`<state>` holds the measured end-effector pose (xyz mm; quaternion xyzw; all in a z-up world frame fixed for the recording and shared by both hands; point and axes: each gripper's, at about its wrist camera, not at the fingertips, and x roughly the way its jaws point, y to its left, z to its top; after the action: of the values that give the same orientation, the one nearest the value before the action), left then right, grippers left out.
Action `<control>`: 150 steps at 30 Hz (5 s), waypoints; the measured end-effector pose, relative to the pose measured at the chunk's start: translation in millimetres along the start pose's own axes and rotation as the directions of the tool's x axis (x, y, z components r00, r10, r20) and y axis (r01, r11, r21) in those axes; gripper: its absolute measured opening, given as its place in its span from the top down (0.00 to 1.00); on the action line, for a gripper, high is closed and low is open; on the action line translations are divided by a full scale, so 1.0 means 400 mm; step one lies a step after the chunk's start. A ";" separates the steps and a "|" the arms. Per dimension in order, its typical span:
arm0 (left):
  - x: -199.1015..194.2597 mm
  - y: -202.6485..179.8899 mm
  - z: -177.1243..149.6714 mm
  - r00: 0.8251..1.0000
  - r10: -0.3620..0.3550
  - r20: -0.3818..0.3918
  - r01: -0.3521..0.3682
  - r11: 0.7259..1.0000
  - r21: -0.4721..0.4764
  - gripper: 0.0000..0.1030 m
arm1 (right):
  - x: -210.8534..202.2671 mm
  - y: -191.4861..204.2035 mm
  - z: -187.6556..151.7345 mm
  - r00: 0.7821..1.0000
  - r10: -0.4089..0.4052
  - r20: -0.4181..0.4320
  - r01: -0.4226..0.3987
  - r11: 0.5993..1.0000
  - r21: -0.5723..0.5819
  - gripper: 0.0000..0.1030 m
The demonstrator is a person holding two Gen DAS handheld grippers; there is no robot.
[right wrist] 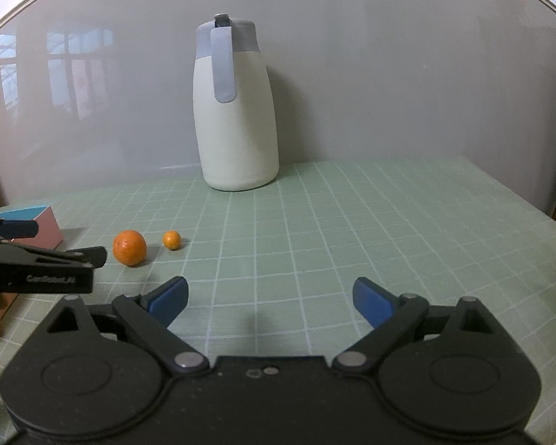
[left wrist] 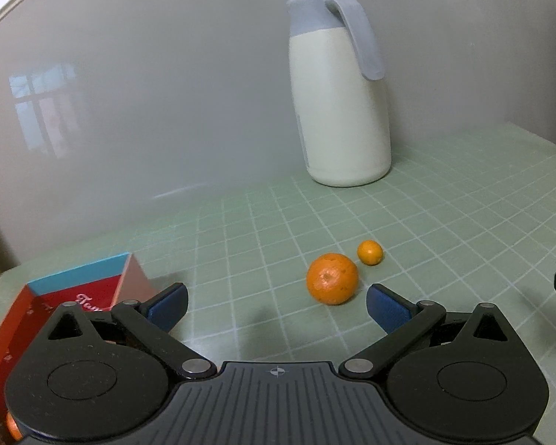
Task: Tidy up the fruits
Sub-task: 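Move the left gripper toward the large mandarin beside the thermos, then close the left gripper on the large mandarin, then carry the mandarin with the left gripper over the red box, then open the left gripper to drop the mandarin into the box, then move the right gripper toward the small orange on the table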
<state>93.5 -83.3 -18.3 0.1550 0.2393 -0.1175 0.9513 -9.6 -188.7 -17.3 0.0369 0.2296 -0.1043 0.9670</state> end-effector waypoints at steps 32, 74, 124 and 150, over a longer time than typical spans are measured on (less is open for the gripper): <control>0.122 -0.039 0.011 0.990 -0.122 -0.076 0.114 0.988 -0.104 0.61 | 0.004 0.000 0.000 1.000 0.025 0.005 -0.025 1.000 0.003 0.07; -0.133 0.407 -0.117 0.975 0.214 -0.066 -0.224 0.919 -0.325 0.61 | 0.043 0.230 -0.008 0.993 0.117 -0.010 -0.117 0.980 -0.161 0.07; -0.244 0.433 -0.223 0.962 0.255 -0.092 -0.271 0.891 -0.364 0.14 | 0.098 0.355 0.003 0.986 0.163 -0.024 -0.165 0.964 -0.209 0.07; -0.106 0.173 -0.040 0.998 0.059 0.015 -0.053 0.964 -0.260 0.14 | 0.103 0.153 -0.006 0.999 0.005 -0.034 -0.010 0.991 -0.135 0.07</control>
<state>70.9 -7.5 5.7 0.0347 0.2372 -0.0601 0.9690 38.8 -136.3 -36.6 -0.0261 0.2523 -0.0844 0.9636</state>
